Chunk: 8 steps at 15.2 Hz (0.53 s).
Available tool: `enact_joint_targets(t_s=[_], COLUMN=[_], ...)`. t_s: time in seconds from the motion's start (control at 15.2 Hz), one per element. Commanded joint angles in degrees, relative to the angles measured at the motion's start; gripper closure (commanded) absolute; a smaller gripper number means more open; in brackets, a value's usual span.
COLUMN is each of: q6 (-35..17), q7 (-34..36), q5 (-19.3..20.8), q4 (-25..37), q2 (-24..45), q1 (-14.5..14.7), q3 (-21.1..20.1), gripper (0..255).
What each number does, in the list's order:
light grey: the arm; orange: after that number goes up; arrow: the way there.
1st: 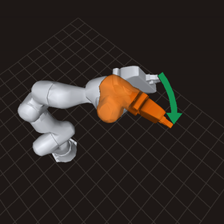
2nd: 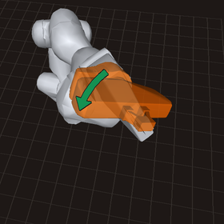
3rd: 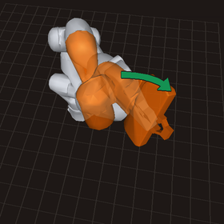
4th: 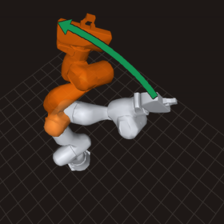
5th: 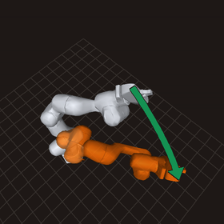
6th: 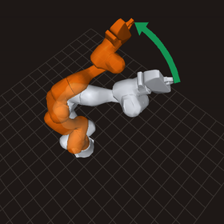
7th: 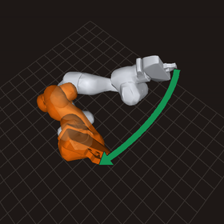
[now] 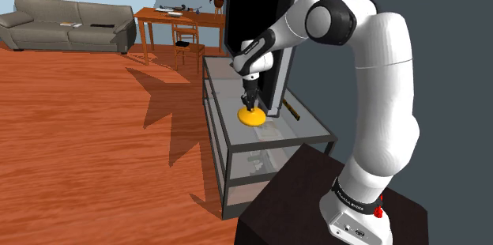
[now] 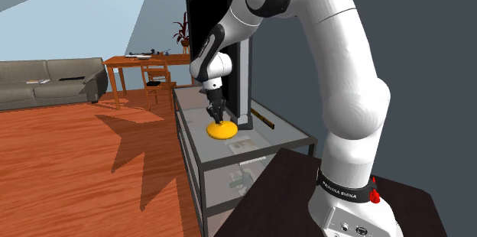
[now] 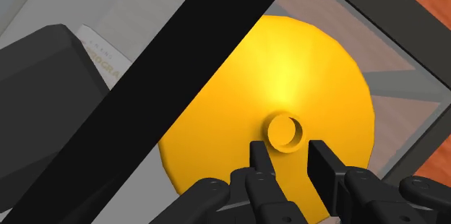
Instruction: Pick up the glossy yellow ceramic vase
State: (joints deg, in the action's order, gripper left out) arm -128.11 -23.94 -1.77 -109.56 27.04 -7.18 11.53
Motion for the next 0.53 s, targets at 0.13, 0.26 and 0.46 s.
enact_joint_targets(t_s=[0.13, 0.26, 0.46], q6=[2.3, 3.6, 4.3], q7=[-0.1, 0.0, 0.0], q5=[0.5, 0.7, 0.8], q4=[0.3, 0.6, 0.7], q2=[-2.1, -3.1, -3.6], q1=[0.0, 0.1, 0.1], q3=[0.4, 0.5, 0.5], gripper=[255, 255, 255])
